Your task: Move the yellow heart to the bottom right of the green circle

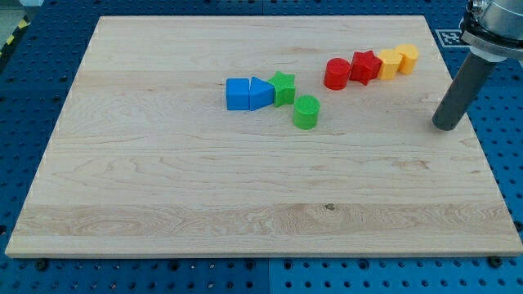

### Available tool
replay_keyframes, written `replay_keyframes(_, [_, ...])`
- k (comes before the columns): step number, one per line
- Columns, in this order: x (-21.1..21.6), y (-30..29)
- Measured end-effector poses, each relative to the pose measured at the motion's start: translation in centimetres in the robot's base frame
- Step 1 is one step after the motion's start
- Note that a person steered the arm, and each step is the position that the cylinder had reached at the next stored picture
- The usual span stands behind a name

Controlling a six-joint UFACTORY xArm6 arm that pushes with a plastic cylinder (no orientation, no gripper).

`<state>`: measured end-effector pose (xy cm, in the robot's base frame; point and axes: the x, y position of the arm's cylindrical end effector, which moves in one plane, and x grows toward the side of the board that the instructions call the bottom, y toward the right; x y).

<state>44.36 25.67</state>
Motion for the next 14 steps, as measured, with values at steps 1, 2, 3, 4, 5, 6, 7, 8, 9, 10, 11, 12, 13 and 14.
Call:
replay_keyframes(1, [-0.8, 1.4])
replay_keyframes(2, [-3.2, 1.5])
replay_keyframes(3, [-7.2, 2.4])
replay_keyframes(4, [-8.7, 4.1])
replay_keyframes(5, [-9.7, 4.1])
replay_keyframes(6, [-13.5, 3.3])
replay_keyframes(7, [-16.5, 1.8])
replay_keyframes(8, [-16.9, -2.6])
replay_keyframes(9, [-16.4, -3.6])
replay_keyframes(10, [-14.7, -2.2])
replay_keyframes(11, [-13.9, -2.2])
replay_keyframes(12, [-11.7, -2.2])
replay_keyframes(13, [-10.6, -2.1])
replay_keyframes(14, [-10.6, -1.1])
